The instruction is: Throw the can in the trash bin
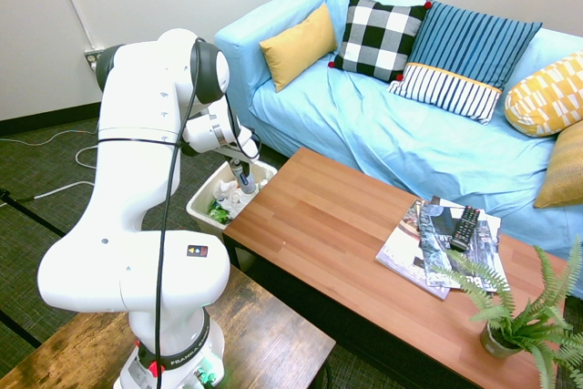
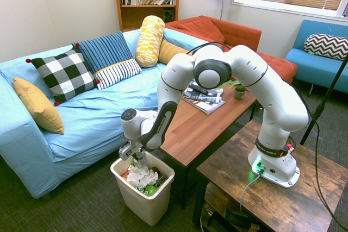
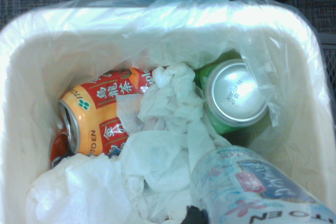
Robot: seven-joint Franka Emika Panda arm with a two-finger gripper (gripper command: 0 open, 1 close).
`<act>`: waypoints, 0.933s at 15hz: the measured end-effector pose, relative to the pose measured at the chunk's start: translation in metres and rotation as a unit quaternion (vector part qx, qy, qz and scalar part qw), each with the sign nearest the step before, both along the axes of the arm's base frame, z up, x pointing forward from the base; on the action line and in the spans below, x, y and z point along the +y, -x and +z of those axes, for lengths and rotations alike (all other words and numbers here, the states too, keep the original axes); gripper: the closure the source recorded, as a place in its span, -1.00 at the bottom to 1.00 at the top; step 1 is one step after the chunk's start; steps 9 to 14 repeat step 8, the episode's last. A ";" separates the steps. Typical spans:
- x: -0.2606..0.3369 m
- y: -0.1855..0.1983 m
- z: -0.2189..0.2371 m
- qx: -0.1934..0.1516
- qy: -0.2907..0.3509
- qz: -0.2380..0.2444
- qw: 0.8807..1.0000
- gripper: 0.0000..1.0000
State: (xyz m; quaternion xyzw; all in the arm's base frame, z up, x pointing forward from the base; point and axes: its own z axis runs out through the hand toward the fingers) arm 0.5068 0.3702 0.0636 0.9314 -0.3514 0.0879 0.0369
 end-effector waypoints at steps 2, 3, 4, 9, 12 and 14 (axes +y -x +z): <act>0.002 -0.002 0.002 -0.001 -0.002 0.001 1.000 -1.00; 0.004 -0.002 0.005 -0.002 -0.002 0.002 1.000 -1.00; 0.007 -0.001 0.007 -0.003 -0.002 0.003 1.000 -1.00; 0.020 0.004 0.022 -0.002 -0.001 0.007 1.000 -1.00; 0.020 0.004 0.022 -0.002 -0.001 0.007 1.000 -1.00; 0.020 0.004 0.022 -0.002 -0.001 0.007 1.000 -1.00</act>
